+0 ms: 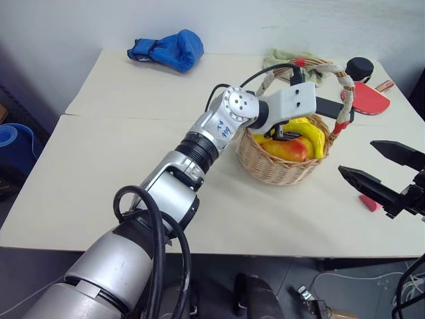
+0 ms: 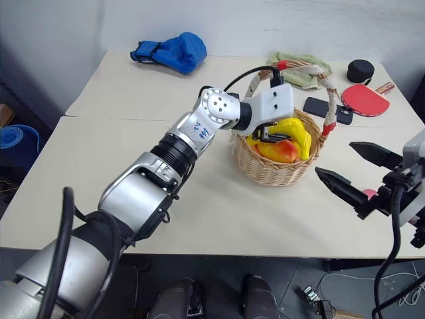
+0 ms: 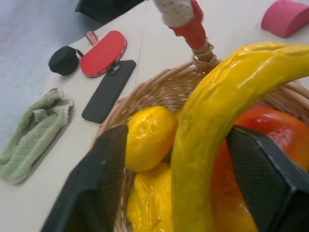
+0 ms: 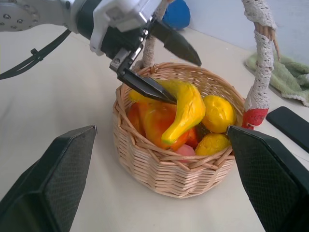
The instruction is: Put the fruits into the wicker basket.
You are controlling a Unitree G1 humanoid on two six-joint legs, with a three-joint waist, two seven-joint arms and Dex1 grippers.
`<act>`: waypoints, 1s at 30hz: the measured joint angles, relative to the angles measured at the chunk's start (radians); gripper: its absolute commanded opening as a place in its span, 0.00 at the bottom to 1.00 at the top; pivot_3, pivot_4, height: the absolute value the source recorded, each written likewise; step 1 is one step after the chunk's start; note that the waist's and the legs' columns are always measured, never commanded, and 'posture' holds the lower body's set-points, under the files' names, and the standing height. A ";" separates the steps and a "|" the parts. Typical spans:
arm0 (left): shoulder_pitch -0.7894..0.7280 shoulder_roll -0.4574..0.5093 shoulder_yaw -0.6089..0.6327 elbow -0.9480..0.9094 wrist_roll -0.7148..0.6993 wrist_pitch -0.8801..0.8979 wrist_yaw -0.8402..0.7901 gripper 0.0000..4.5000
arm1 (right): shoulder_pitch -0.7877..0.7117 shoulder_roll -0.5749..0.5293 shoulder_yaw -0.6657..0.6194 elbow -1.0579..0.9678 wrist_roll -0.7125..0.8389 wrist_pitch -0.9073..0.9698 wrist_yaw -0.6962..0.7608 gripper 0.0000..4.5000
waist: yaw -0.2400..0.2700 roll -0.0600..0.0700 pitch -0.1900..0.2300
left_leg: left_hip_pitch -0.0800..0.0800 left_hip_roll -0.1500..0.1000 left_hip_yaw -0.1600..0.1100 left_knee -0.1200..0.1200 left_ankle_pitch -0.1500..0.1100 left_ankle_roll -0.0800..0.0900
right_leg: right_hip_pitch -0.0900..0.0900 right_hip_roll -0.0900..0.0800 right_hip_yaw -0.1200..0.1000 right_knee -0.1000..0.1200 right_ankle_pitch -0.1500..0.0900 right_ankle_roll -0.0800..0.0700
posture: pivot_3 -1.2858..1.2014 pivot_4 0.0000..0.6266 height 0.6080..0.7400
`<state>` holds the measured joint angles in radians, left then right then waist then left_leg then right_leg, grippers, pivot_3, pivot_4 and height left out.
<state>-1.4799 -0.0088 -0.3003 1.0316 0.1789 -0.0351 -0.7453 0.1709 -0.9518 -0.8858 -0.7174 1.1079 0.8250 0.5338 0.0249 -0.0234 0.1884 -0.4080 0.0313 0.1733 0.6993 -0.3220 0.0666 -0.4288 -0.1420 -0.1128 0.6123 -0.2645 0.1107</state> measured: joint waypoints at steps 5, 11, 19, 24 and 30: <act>0.002 0.051 0.041 -0.081 -0.018 0.012 -0.014 0.99 | -0.039 -0.001 0.053 0.016 -0.002 -0.002 0.000 1.00 | -0.002 0.000 0.000 | 0.000 0.000 0.000 0.000 0.000 0.000 | 0.000 0.000 0.000 0.000 0.000 0.000 | 0.52 0.24 1.00; 0.028 0.047 0.021 -0.087 0.010 -0.004 -0.004 0.99 | -0.093 -0.027 0.088 0.040 -0.009 -0.002 0.014 1.00 | 0.002 0.000 0.000 | 0.000 -0.001 0.000 0.000 0.001 0.001 | 0.001 -0.001 -0.001 0.000 0.001 0.001 | 0.52 0.24 1.00; 0.035 0.024 0.056 -0.078 -0.044 0.103 -0.086 0.99 | -0.126 -0.027 0.110 0.056 -0.011 -0.001 0.004 1.00 | -0.001 0.000 0.000 | -0.001 -0.002 0.000 0.000 0.001 0.002 | 0.000 -0.002 -0.003 0.000 0.001 0.002 | 0.52 0.24 1.00; 0.103 0.153 0.149 -0.393 -0.199 0.336 -0.240 0.99 | -0.167 -0.019 0.172 0.060 -0.060 -0.004 -0.071 1.00 | -0.022 0.001 0.000 | 0.000 0.000 0.000 -0.001 0.002 0.000 | 0.000 -0.002 -0.002 0.001 0.001 0.001 | 0.52 0.24 1.00; 0.314 0.372 0.256 -0.813 -0.446 0.715 -0.388 0.99 | -0.344 0.077 0.346 0.158 -0.201 -0.008 -0.275 1.00 | -0.032 0.003 0.000 | 0.002 0.000 0.000 0.000 0.004 -0.004 | 0.000 -0.001 -0.001 0.009 0.000 0.000 | 0.52 0.24 1.00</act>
<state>-1.1663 0.3635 -0.0441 0.2183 -0.2674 0.6795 -1.1331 -0.1733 -0.8744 -0.5400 -0.5596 0.9070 0.8167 0.2587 -0.0075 -0.0201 0.1880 -0.4061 0.0310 0.1735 0.6991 -0.3178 0.0628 -0.4293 -0.1435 -0.1136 0.6208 -0.2644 0.1110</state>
